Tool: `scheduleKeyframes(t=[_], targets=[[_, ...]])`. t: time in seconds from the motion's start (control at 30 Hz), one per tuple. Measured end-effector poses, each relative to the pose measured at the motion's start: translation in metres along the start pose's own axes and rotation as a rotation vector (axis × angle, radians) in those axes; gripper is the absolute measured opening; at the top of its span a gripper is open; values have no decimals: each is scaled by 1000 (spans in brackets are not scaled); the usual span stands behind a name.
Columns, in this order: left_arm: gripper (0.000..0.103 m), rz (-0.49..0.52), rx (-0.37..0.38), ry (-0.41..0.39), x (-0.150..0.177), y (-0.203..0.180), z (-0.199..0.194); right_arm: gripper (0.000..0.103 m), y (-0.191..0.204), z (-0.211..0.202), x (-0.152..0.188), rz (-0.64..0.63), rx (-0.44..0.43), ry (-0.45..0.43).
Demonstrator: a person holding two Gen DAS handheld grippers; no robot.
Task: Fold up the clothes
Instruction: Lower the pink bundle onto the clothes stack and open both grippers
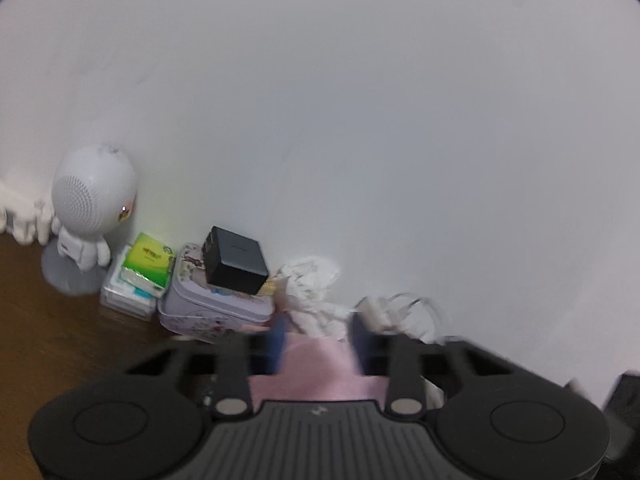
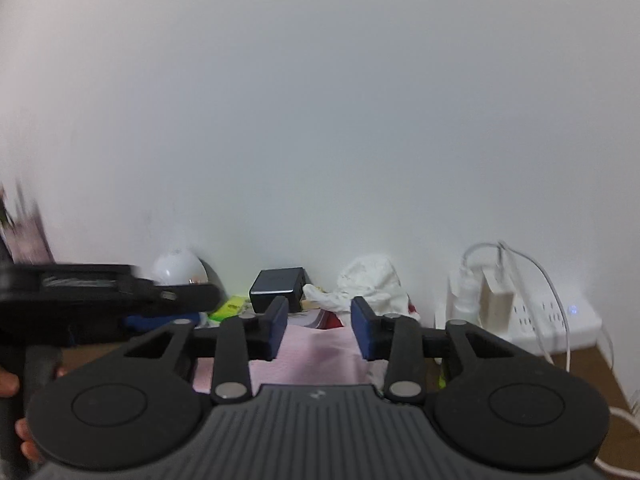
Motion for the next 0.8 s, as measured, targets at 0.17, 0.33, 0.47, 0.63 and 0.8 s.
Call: scheduleKeyframes(t=[0.17,0.33,0.47,0.63,0.8], targets=[[10,-31,-24,32,17,1,19,30,15,23,29,-137,94,46],[10,-48,-18,26,29,5,26,30,6,24,48,-132,115,29],[10,-55,3,25,35,5,26,31,0,24,53,-118,97,17],[52,-64,47,-66,19,10,-6,38,-2,-8,39,-72,43,-105],[34,13,45,-81,20,14,-32,39,7,-30,33,-99,4,-128]])
Point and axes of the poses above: each gripper's, at about its wrist camera, not at the fingertips, and z roughly the way its jaws point, y to its left, x to its underside, the point moved 6 cm from there along z, roughly the way its jaws point, and after that the axes turned 13 degrees about -x, right-handed, at the moved point
